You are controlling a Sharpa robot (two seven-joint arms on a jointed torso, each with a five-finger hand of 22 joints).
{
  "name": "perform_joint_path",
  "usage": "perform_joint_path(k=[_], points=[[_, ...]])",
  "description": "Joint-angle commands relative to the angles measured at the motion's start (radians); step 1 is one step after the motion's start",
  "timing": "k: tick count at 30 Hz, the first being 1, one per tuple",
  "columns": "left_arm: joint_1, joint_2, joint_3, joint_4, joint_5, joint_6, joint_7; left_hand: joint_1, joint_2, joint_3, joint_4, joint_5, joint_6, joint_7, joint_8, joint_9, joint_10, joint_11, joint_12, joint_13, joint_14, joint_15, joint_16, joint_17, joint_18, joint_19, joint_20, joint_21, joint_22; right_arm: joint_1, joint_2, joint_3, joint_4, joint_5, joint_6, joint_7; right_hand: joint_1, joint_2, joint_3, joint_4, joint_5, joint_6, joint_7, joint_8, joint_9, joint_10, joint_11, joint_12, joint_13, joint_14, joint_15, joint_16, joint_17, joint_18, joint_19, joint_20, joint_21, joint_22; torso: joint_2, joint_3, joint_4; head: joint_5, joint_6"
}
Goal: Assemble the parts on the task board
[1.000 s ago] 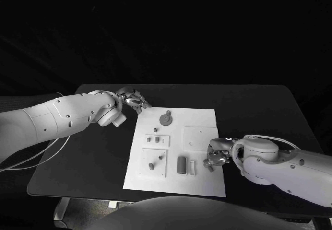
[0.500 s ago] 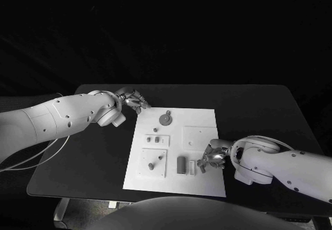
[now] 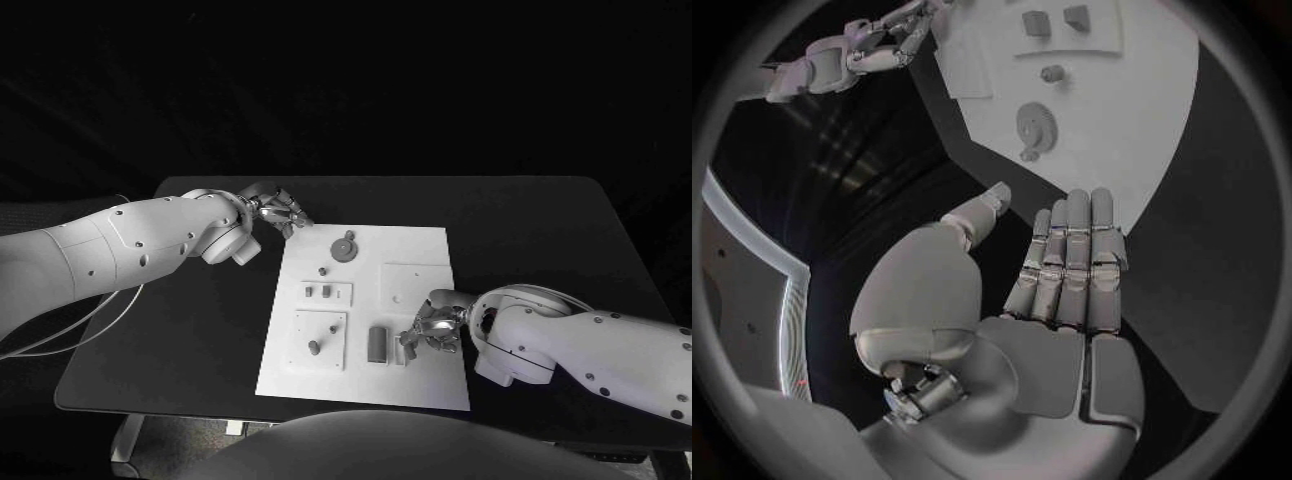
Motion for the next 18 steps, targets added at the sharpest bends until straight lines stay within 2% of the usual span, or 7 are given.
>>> perform_joint_path(k=[1, 11, 18], points=[[0.001, 0.002, 0.0, 0.002, -0.005, 0.013, 0.002, 0.003, 0.003, -0.006, 0.001, -0.003, -0.004, 0.001, -0.004, 0.001, -0.003, 0.002, 0.006, -0.001, 0.009, -0.001, -0.004, 0.001, 0.014, 0.005, 0.001, -0.003, 0.001, -0.003, 0.009, 0.0, -0.007, -0.001, -0.008, -0.006, 0.006, 0.0, -0.001, -0.002, 0.003, 0.006, 0.002, 0.004, 0.001, 0.006, -0.003, 0.006, 0.0, 0.007, -0.003, 0.006, 0.0, 0.018, 0.001, -0.005, 0.005, 0.012, 0.0, -0.0001, 0.0002, 0.0, 0.0], [0.001, 0.002, 0.001, 0.002, -0.005, 0.015, 0.001, 0.003, 0.004, -0.006, 0.001, -0.003, -0.004, 0.001, -0.005, 0.001, -0.003, 0.002, 0.006, -0.001, 0.009, -0.001, -0.004, 0.002, 0.014, 0.005, 0.001, -0.004, 0.002, -0.018, 0.023, 0.0, -0.029, 0.004, 0.036, -0.008, 0.005, 0.0, -0.001, -0.001, 0.003, 0.005, 0.002, 0.003, 0.001, 0.006, -0.003, 0.006, -0.001, 0.005, -0.004, 0.005, -0.003, 0.018, 0.002, -0.005, 0.004, 0.012, 0.0, -0.0001, -0.0001, 0.001, 0.0], [0.001, 0.003, 0.001, 0.002, -0.005, 0.016, 0.002, 0.003, 0.004, -0.006, 0.001, -0.003, -0.004, 0.001, -0.005, 0.001, -0.003, 0.002, 0.006, -0.002, 0.009, -0.001, -0.004, 0.002, 0.014, 0.006, 0.001, -0.004, 0.002, -0.023, 0.03, 0.0, -0.036, 0.01, 0.039, -0.011, 0.004, 0.0, -0.002, -0.001, 0.003, 0.005, 0.002, 0.002, 0.0, 0.006, -0.003, 0.005, -0.001, 0.005, -0.004, 0.005, -0.003, 0.018, 0.002, -0.005, 0.004, 0.012, 0.0, 0.0008, -0.0006, 0.003, 0.0]])
